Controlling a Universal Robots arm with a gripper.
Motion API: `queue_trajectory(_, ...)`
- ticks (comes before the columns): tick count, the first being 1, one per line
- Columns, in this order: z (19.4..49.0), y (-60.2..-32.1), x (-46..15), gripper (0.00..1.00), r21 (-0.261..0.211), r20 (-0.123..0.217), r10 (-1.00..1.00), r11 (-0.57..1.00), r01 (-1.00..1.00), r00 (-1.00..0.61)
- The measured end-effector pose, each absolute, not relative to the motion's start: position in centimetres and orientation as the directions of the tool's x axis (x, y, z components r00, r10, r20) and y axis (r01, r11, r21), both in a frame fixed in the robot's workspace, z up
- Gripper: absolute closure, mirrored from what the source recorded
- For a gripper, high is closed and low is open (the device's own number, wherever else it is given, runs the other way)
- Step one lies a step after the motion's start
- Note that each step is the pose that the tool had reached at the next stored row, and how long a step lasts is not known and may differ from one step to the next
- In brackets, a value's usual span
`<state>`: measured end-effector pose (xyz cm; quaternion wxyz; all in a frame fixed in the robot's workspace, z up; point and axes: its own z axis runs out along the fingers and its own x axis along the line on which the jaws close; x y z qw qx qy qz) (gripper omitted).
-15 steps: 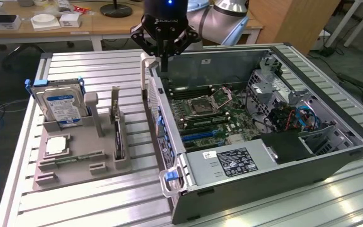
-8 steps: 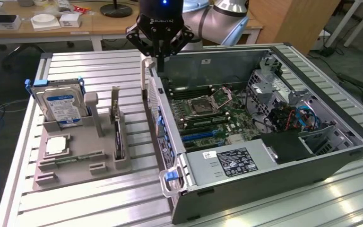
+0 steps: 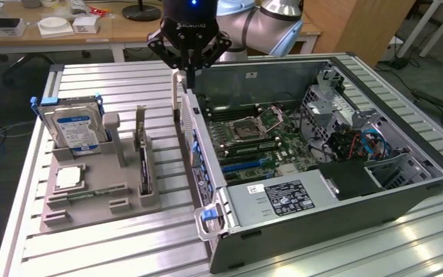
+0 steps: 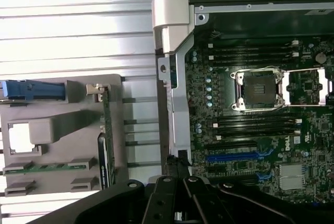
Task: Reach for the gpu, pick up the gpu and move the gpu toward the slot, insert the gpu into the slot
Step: 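Reach for the gpu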
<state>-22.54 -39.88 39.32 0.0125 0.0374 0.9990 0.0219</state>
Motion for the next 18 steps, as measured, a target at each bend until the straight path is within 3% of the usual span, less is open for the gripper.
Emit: queue_trajectory(18, 39.3, -39.9, -24.5, 0.9, 0.045, -0.023, 0.075, 0.996, 0.074, -0.997)
